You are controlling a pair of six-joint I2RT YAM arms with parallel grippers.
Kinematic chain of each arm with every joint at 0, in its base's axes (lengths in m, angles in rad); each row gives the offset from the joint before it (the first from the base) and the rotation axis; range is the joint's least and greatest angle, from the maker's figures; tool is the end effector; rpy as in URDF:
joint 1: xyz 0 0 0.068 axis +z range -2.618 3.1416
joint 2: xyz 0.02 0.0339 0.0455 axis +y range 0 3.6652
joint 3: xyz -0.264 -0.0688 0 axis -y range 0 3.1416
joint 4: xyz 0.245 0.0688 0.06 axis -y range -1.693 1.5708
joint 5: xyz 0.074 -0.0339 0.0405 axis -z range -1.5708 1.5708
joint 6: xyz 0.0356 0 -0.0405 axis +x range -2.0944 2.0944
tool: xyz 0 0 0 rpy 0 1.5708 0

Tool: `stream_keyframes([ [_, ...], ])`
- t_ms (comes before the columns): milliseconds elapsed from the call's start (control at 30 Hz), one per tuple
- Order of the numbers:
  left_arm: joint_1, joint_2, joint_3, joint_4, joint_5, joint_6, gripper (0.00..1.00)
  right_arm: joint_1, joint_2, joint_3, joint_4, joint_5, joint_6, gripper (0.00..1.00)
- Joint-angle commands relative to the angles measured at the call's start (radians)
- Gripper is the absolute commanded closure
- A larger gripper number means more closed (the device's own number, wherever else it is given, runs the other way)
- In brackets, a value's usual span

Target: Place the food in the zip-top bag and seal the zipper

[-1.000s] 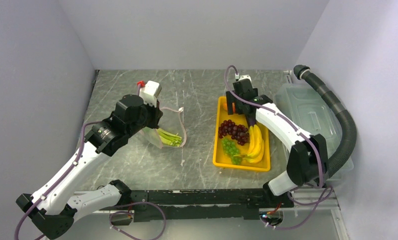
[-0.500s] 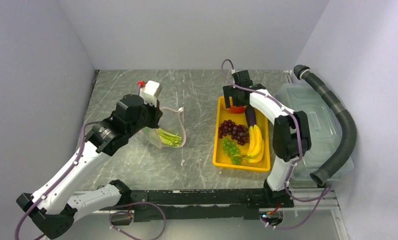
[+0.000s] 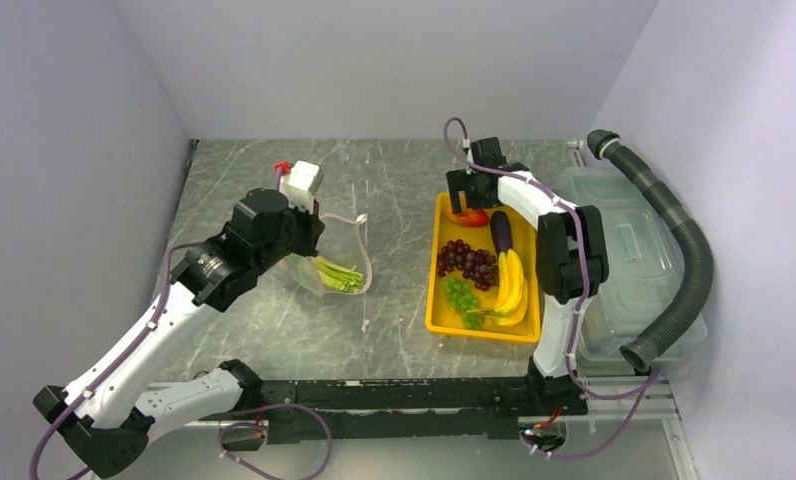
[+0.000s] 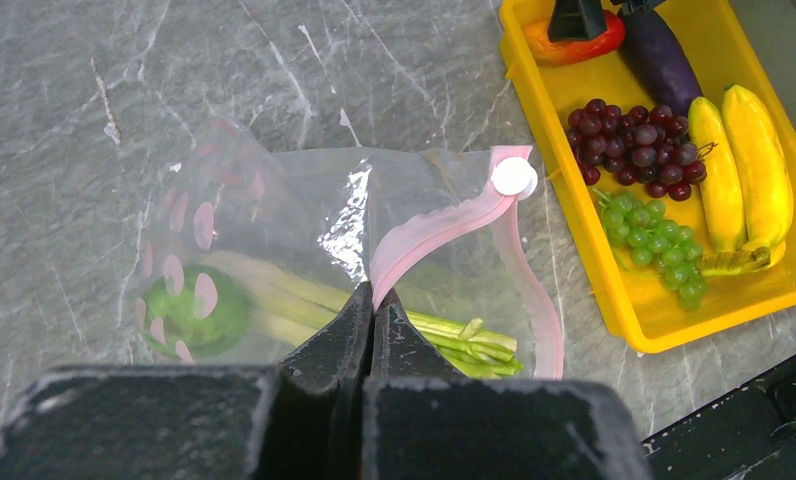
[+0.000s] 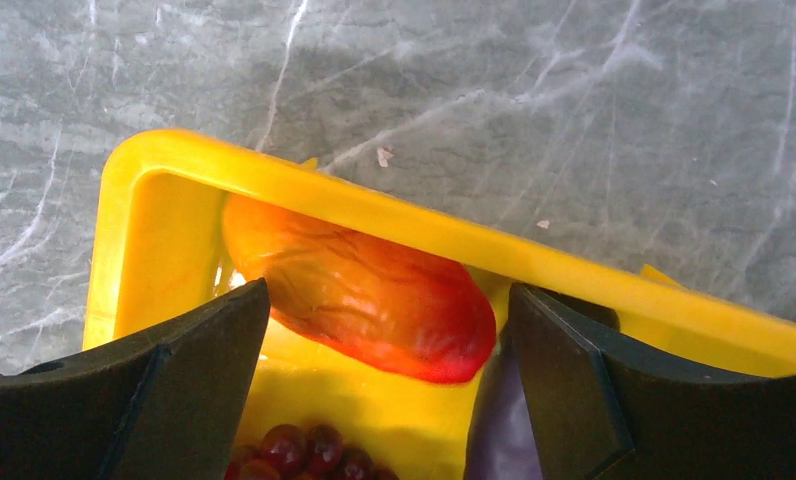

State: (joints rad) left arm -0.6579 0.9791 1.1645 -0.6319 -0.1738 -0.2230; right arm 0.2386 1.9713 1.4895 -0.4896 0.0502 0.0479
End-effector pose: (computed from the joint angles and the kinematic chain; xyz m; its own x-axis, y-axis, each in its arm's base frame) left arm 0.1627 -0.1179 0.3897 -0.4391 0.0640 -0.8961 0.3914 0.9115 -0.1267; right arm 0.4179 0.0998 0.2058 -0.8114 -0.1481 -0.5655 -0.1699 0.9854 -0.0144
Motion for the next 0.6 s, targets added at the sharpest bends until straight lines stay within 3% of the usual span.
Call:
stream_keyframes([
  [0, 0.004, -0.006, 0.005, 0.032, -0.014, 0.009, 1.0, -0.005, 0.014, 0.037, 0.034, -0.07, -0.028, 0.07],
  [400, 0.004, -0.01, 0.007, 0.031, -0.014, 0.006, 1.0, -0.001, -0.044, -0.08, 0.054, -0.132, -0.006, 0.08],
  [567, 0.005, -0.014, 0.009, 0.031, -0.012, 0.004, 1.0, 0.019, -0.063, -0.129, 0.06, -0.091, -0.002, 0.11],
])
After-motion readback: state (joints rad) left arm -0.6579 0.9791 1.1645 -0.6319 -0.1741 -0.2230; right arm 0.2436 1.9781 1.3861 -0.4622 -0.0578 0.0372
